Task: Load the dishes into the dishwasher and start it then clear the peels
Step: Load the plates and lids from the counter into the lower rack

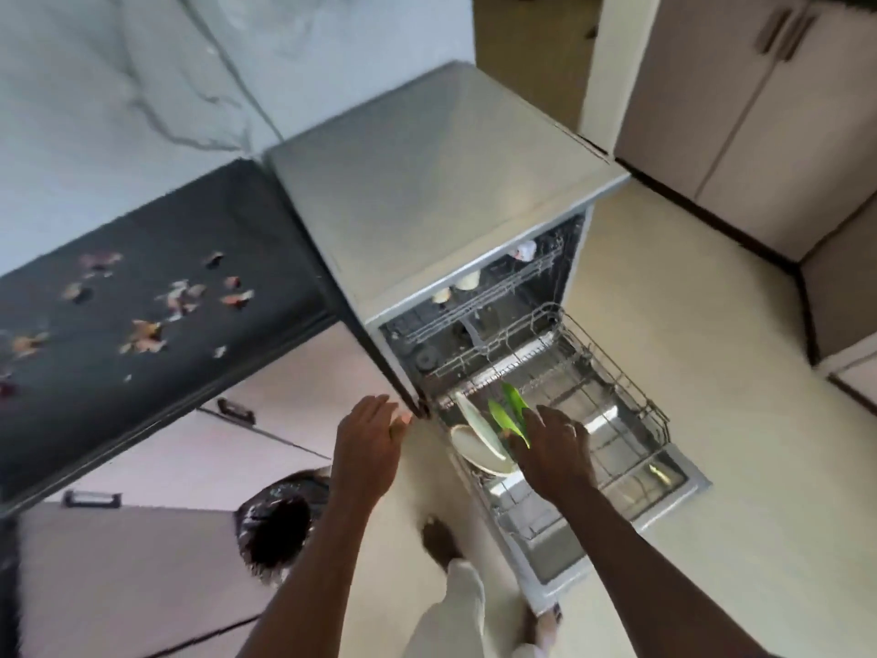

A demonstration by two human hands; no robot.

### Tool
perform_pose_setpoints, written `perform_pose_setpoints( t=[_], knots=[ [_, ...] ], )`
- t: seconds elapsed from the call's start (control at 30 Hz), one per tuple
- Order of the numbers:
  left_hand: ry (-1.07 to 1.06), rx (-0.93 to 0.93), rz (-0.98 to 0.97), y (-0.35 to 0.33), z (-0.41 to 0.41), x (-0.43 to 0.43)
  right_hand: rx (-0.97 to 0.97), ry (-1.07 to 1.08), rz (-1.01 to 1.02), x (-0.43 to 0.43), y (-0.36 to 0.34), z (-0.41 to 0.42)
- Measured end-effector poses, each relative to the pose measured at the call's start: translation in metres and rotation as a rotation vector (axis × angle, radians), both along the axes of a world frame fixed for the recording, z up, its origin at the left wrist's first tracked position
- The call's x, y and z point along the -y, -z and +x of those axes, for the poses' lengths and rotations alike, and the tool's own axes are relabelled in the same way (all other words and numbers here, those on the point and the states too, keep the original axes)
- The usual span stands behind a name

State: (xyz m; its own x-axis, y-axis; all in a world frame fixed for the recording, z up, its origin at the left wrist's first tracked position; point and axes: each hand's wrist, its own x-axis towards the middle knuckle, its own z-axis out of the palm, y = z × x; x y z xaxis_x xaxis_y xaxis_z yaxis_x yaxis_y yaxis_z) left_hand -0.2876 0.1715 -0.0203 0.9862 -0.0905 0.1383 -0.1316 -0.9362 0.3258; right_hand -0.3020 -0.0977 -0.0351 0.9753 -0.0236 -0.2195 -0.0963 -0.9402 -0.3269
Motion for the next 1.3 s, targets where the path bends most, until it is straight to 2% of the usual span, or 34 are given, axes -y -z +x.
perform_pose_setpoints(
  t=[0.13,0.3,0.5,0.7,0.93,1.13,1.3],
  knots=[
    [-0.244,0.032,-0.043,-0.016,-0.057,-0.062,0.008,-0.152,-0.016,-0.047,-0.015,-0.006],
    [-0.416,0.133,-0.031,-0.034,-0.108,-0.134,0.104,-0.355,-0.070,-0.112,-0.043,0.004],
    [-0.623,0.238,-0.038,-0.053,-0.146,-0.211,0.231,-0.487,0.025,-0.225,-0.081,0.023],
    [-0.772,0.282,-0.054,-0.053,-0.178,-0.302,0.286,-0.593,0.094,-0.364,-0.100,0.008],
    [-0.896,0.255,-0.006,-0.070,-0.219,-0.392,0.288,-0.778,0.104,-0.504,-0.100,-0.019],
    [-1.033,0.240,-0.036,-0.065,-0.255,-0.444,0.254,-0.884,0.104,-0.575,-0.107,-0.032],
    [-1.156,0.156,-0.132,-0.059,-0.261,-0.476,0.192,-0.932,0.142,-0.626,-0.100,-0.011]
  ],
)
